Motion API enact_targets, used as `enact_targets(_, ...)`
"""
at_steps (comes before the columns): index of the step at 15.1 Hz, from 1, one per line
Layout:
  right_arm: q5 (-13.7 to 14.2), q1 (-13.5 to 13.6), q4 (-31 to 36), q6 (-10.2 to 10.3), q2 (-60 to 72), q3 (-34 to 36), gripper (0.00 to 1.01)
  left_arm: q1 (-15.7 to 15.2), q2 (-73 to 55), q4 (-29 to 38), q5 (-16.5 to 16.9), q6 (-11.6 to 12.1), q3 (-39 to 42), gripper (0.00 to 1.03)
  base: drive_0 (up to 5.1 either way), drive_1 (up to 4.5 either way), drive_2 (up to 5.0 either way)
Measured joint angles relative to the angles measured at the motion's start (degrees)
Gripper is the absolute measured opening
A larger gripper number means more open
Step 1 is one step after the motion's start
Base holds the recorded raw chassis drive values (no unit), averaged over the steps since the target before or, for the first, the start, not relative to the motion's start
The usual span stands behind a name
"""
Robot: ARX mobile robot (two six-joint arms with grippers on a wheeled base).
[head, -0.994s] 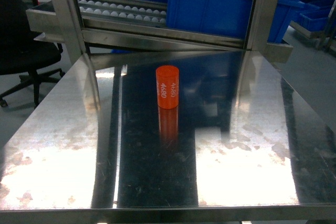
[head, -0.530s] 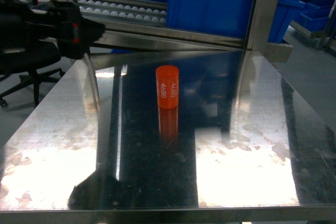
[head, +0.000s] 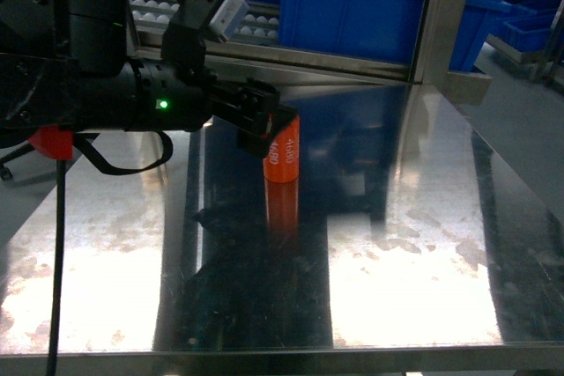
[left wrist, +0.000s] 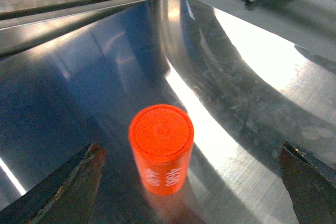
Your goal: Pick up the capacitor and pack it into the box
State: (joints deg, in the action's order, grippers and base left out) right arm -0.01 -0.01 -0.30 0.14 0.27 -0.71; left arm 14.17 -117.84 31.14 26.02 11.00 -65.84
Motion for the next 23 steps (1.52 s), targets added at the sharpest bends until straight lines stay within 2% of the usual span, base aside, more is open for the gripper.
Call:
enact_targets(2, 0.0, 0.0, 0.0, 0.0, 0.0, 0.0, 0.98, 1.01, -2.03, -2.54, 1.51, -0.5, -2.25, 0.98, 0.0, 0.0, 0.0)
enact_targets(6, -0.02, 0.0, -0.02, 0.0, 0.0, 0.0, 0.98, 1.38, -10.62, -7.39, 0.83, -4.7, -12.46, 0.98, 0.0, 0.0, 0.0)
enact_targets(9, 0.0, 0.0, -0.02, 0.0, 0.0, 0.0, 0.98, 2.62, -17.81, -10.69, -0.5, -4.98, -19.45, 0.98, 0.0, 0.0, 0.0)
enact_targets(12, -0.02, 0.0, 0.0, 0.0, 0.0, 0.0, 0.98, 3.61, -19.61, -12.28, -1.07, -5.29, -21.81, 0.95, 0.0, 0.0, 0.0)
enact_targets(16, -0.02, 0.0, 0.0, 0.0, 0.0, 0.0, 0.98, 3.63, -19.8, -14.19, -2.47, -7.56, -23.23, 0.47, 0.0, 0.0, 0.0)
enact_targets(18, 0.0, 0.0, -0.02, 0.0, 0.0, 0.0, 0.98, 3.19, -19.78, -13.35, -4.55, -7.61, -23.39, 0.44, 0.0, 0.0, 0.0)
enact_targets(20, -0.02, 0.0, -0.02, 0.0, 0.0, 0.0, 0.98, 2.29, -16.17, -8.96, -5.44, -8.0, -19.1, 0.44, 0.0, 0.0, 0.0)
enact_targets(21, -0.02, 0.0, 0.0, 0.0, 0.0, 0.0, 0.98, 1.09, -11.32, -4.68, -6.03, -9.57, -14.86, 0.44, 0.0, 0.0, 0.0)
enact_targets(23, 0.0, 0.0, -0.02, 0.0, 0.0, 0.0, 0.98, -2.86, 0.98, 5.27, -9.03, -10.19, -5.99, 0.44, 0.0, 0.0, 0.0)
